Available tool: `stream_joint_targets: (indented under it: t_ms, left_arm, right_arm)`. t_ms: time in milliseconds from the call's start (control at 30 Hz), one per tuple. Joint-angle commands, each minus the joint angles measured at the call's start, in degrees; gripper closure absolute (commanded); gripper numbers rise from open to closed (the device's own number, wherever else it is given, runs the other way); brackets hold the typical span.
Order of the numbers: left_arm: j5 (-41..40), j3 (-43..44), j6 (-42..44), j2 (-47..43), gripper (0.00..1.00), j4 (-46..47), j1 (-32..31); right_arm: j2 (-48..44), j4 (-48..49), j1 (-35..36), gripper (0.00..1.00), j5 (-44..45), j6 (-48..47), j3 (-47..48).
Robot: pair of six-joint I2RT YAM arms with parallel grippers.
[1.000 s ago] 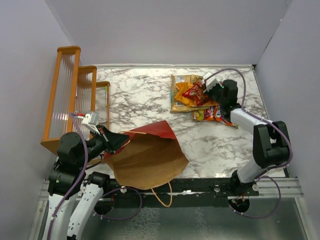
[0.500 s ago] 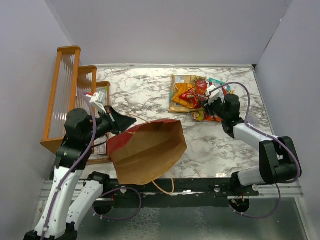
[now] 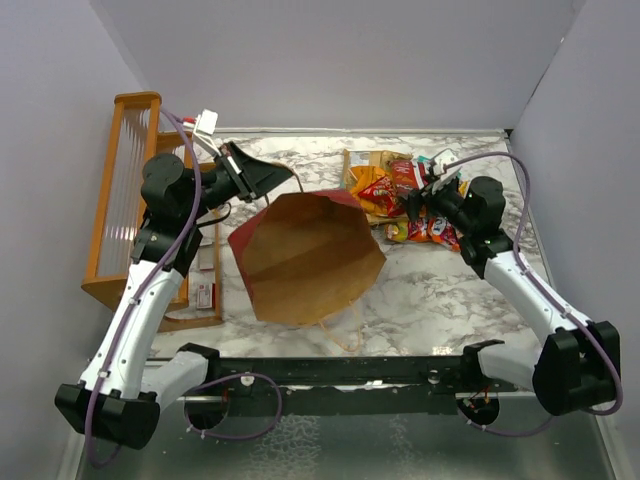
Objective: Take the snacks out of the paper bag
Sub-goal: Adjust the paper bag at the center of the board.
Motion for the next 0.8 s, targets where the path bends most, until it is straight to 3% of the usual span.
stream_joint_targets:
  t_ms: [0, 133, 200, 233, 400, 567, 767]
  left_arm:
    - [-0.6, 5.16, -3.01, 0.2, 1.0, 4.27, -0.44]
    - [-7.81, 5.23, -1.7, 1.31, 1.0, -6.24, -0.35]
    - [-7.01, 3.59, -4.84, 2.38, 1.0, -5.9, -0.35]
    - [-5.95, 1.94, -7.21, 2.39, 1.0, -2.57, -0.35]
    - [-5.79, -4.28, -18.12, 0.27, 1.0, 9.77, -1.23]
    - [-15.61, -2.27, -20.9, -0.17, 1.0, 6.43, -8.74]
    - [-20.49, 2.55, -24.11, 3.72, 1.0, 5.65, -20.13]
  right_arm:
    - [-4.01, -2.95, 0.25, 0.22, -2.52, 7.0, 2.94]
    - [-6.88, -2.14, 0.25, 0.16, -3.1, 16.72, 3.89]
    - [-8.07, -2.66, 0.25, 0.02, -5.15, 17.61, 4.47]
    - [-8.69, -2.32, 0.25, 0.0, -5.72, 17.62, 4.21]
    - [-12.18, 0.37, 0.25, 0.01, -3.88, 18.18, 1.64]
    - [-12.66, -0.44, 0.25, 0.01, -2.13, 20.61, 2.1]
    - [-11.87, -0.98, 0.25, 0.01, -2.26, 21.31, 1.91]
